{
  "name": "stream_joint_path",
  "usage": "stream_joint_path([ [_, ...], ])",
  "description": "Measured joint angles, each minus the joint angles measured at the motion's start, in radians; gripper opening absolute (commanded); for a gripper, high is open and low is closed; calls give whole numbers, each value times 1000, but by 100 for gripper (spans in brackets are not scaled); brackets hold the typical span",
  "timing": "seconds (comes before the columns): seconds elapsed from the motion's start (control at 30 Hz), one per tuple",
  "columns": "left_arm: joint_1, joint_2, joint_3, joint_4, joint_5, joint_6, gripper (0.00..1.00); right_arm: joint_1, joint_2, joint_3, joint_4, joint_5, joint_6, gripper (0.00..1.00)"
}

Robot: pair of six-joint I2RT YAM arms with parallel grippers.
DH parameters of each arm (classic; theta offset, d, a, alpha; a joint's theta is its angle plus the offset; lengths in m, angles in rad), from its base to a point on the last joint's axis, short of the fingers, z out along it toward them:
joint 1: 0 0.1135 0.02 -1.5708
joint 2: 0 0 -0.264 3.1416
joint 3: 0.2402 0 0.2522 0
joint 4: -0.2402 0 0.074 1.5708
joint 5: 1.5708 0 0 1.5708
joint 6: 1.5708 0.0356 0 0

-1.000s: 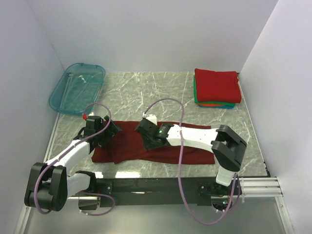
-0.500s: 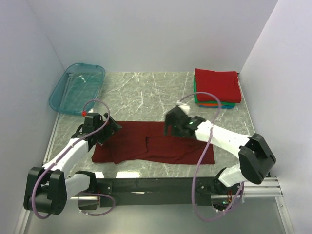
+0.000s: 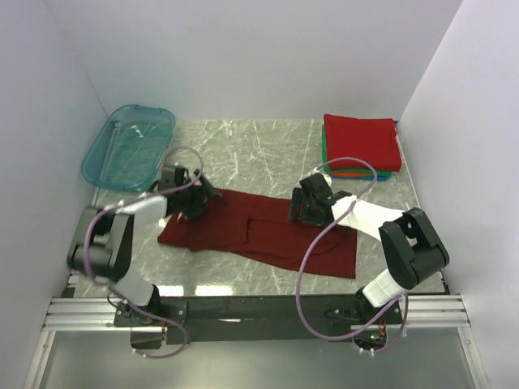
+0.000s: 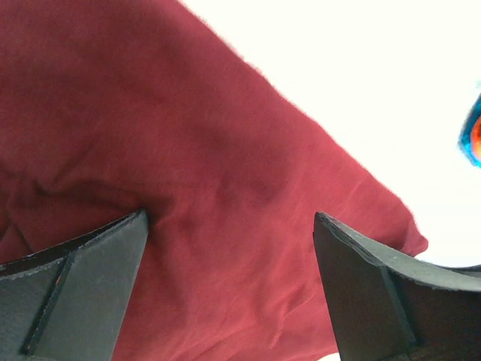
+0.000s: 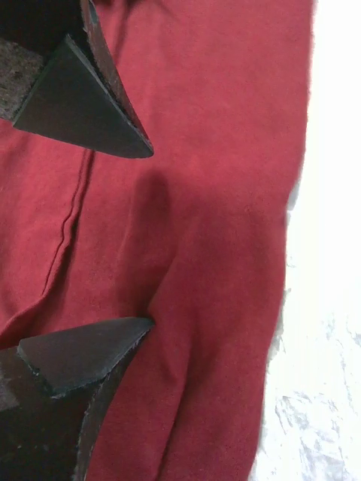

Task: Fold and stack the t-shirts
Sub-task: Fold the tshirt

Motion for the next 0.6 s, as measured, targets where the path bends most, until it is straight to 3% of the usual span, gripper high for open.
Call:
stream_joint_path([
  [0.27,-18,405,491,-49,55,32,99,85,-133,-156,119,-1,2,92],
  [0.5,-95,789,1095,-192,82,43,99,443,-232,-225,97,-117,81,92],
  [0.6,-141,927,1300,-203,118,27,99,539,-232,-225,94,-187,105,92],
])
